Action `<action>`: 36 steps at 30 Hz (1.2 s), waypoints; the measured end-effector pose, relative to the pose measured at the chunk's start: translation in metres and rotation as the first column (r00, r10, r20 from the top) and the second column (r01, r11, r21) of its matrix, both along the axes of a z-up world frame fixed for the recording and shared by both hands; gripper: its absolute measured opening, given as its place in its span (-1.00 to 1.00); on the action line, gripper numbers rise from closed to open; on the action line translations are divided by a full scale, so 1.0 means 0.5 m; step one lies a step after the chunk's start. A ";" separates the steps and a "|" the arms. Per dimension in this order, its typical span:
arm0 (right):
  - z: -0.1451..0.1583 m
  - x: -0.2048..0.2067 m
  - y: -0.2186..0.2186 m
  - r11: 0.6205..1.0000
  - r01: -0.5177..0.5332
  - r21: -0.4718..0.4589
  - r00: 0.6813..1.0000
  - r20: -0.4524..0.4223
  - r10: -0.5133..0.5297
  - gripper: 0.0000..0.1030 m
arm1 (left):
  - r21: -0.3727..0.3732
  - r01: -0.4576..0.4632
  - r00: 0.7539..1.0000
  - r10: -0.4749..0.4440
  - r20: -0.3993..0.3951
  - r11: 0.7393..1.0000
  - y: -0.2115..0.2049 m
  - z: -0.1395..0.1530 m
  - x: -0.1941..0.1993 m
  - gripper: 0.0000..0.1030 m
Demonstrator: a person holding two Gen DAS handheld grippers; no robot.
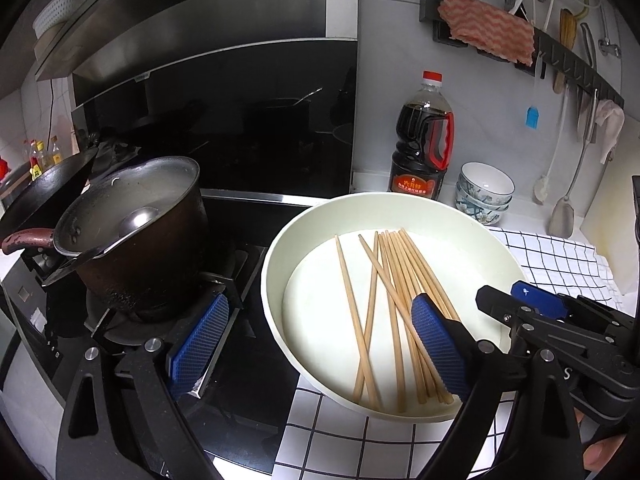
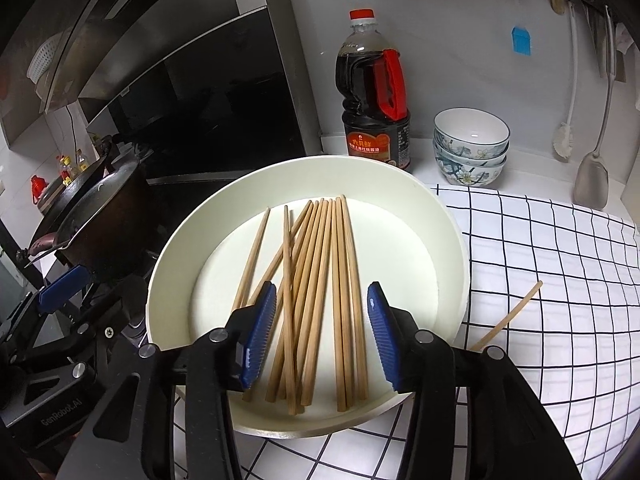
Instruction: Organize utensils
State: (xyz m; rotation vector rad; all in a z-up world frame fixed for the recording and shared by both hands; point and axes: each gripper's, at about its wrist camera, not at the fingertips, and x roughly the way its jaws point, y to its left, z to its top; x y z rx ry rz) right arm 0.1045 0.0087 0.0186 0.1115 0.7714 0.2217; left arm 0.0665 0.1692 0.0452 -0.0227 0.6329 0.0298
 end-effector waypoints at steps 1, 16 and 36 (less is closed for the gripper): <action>0.000 0.000 -0.001 1.000 0.001 0.000 1.000 0.000 -0.001 -0.06 | 0.004 -0.002 1.000 0.002 0.000 1.000 -0.002 0.000 0.000 0.82; 0.001 -0.008 -0.006 1.000 0.006 -0.005 1.000 -0.001 -0.006 -0.02 | -0.006 -0.029 1.000 0.029 -0.008 1.000 0.002 0.002 -0.007 0.88; 0.011 -0.021 -0.007 1.000 0.013 -0.023 1.000 0.010 -0.012 0.02 | 0.010 -0.071 0.997 0.071 -0.004 0.997 0.004 0.006 -0.020 0.88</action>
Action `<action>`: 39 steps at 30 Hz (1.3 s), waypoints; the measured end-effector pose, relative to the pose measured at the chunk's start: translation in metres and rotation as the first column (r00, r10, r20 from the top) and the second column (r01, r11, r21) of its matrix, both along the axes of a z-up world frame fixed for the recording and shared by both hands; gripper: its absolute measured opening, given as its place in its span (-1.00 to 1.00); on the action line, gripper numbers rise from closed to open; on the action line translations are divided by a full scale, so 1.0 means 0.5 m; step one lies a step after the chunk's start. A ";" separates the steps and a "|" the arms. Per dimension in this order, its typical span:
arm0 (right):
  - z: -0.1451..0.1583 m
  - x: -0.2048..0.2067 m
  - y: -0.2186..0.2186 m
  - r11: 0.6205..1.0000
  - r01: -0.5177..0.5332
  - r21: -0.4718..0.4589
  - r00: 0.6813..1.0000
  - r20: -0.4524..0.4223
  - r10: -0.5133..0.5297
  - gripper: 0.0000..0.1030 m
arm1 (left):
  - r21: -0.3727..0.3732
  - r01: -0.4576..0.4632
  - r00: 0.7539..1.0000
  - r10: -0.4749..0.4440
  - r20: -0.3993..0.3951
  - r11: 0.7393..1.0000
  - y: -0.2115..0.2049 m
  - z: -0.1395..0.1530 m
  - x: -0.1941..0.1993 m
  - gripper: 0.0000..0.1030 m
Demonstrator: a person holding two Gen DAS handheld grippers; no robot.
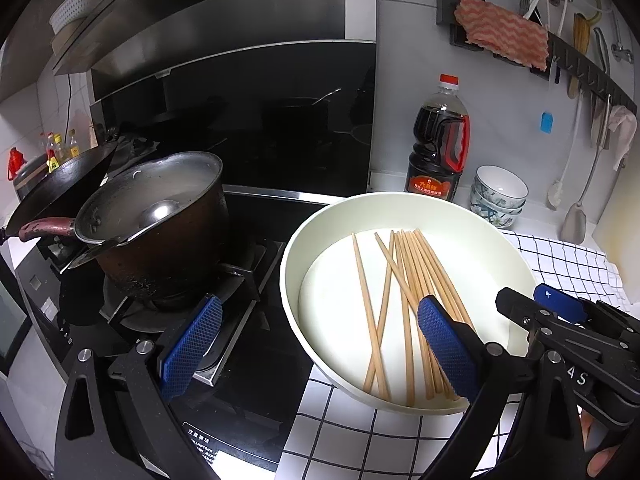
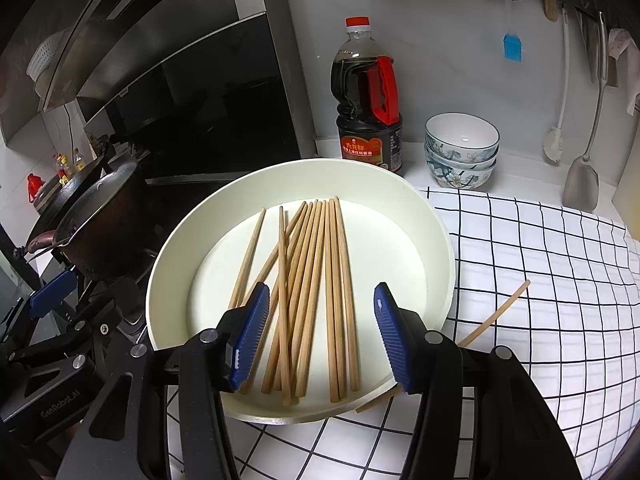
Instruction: Organize utensils
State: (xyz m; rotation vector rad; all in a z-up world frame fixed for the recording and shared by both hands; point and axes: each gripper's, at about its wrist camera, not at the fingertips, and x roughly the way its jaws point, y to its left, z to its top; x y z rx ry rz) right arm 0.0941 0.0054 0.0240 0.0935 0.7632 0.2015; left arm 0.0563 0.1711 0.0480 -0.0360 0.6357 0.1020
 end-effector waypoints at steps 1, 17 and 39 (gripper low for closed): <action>0.000 0.000 -0.001 1.000 0.000 0.001 1.000 0.000 0.000 0.02 | 0.000 -0.002 1.000 0.002 0.000 1.000 0.000 0.000 0.000 0.88; 0.002 -0.003 -0.001 1.000 0.001 -0.006 1.000 0.003 -0.001 0.03 | 0.013 -0.019 1.000 0.019 -0.004 1.000 -0.002 -0.002 -0.003 0.88; -0.005 0.000 0.003 1.000 -0.001 -0.011 1.000 -0.003 0.001 0.03 | 0.002 -0.004 1.000 0.004 0.010 1.000 -0.004 -0.006 -0.007 0.88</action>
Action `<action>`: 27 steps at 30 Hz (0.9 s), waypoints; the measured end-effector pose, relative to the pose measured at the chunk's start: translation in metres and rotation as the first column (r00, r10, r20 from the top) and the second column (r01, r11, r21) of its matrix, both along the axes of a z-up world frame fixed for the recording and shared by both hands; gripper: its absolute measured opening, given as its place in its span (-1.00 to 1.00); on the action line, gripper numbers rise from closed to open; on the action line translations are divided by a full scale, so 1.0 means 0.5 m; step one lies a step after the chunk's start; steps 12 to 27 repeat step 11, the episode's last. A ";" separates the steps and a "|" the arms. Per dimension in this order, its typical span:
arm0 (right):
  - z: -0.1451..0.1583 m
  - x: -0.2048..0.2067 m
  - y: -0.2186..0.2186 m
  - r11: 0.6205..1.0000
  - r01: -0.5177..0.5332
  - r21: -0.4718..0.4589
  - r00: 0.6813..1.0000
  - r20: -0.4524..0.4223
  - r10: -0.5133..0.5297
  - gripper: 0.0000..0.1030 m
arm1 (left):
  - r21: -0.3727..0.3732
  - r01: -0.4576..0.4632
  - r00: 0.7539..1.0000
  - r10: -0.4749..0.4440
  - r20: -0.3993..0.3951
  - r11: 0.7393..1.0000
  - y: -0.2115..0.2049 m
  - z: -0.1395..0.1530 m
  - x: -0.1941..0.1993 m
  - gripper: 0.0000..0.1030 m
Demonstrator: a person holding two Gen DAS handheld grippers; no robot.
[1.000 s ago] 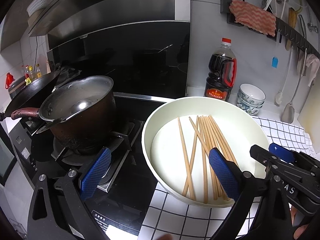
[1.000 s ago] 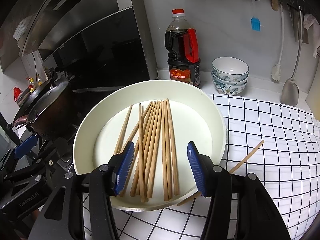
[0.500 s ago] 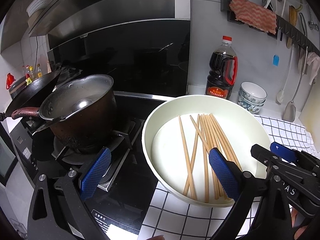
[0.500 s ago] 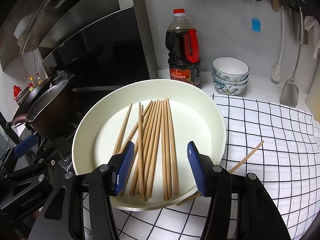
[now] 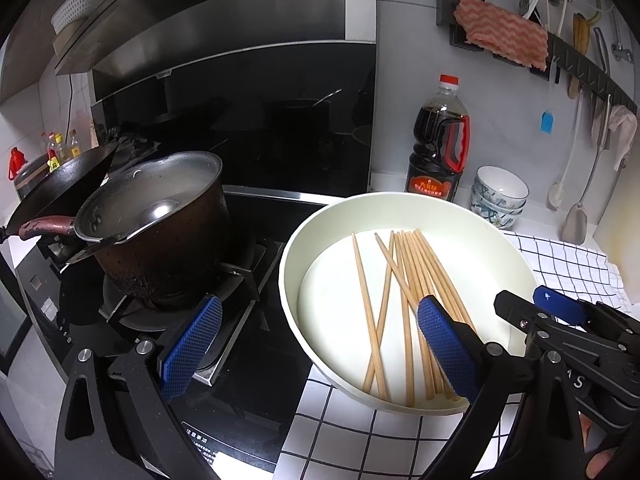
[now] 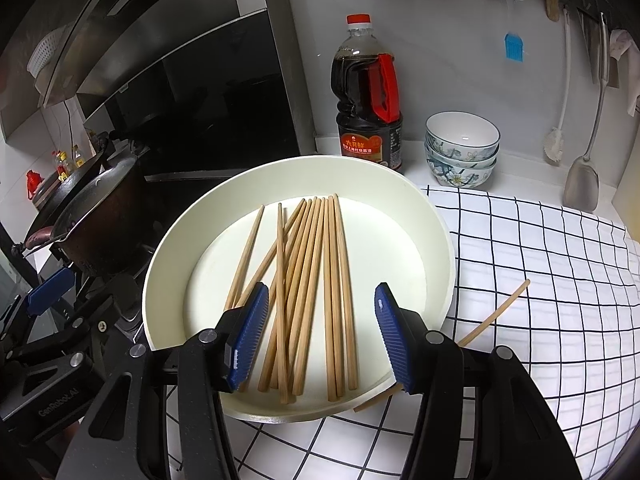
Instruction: Organize utensils
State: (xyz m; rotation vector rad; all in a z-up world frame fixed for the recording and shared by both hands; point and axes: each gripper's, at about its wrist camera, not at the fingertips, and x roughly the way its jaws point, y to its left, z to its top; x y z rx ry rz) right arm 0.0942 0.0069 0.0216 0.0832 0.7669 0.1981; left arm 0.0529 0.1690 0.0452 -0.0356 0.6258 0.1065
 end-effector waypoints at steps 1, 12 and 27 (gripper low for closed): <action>0.000 0.000 0.000 1.000 0.000 0.001 1.000 -0.001 0.000 0.03 | 0.001 -0.001 1.000 0.001 0.000 1.000 -0.001 0.001 0.000 0.88; 0.002 -0.005 -0.024 0.998 0.021 0.057 1.000 0.014 -0.022 0.30 | -0.011 -0.012 1.000 0.012 -0.007 1.000 -0.007 -0.004 -0.008 0.88; 0.002 -0.005 -0.024 0.998 0.021 0.057 1.000 0.014 -0.022 0.30 | -0.011 -0.012 1.000 0.012 -0.007 1.000 -0.007 -0.004 -0.008 0.88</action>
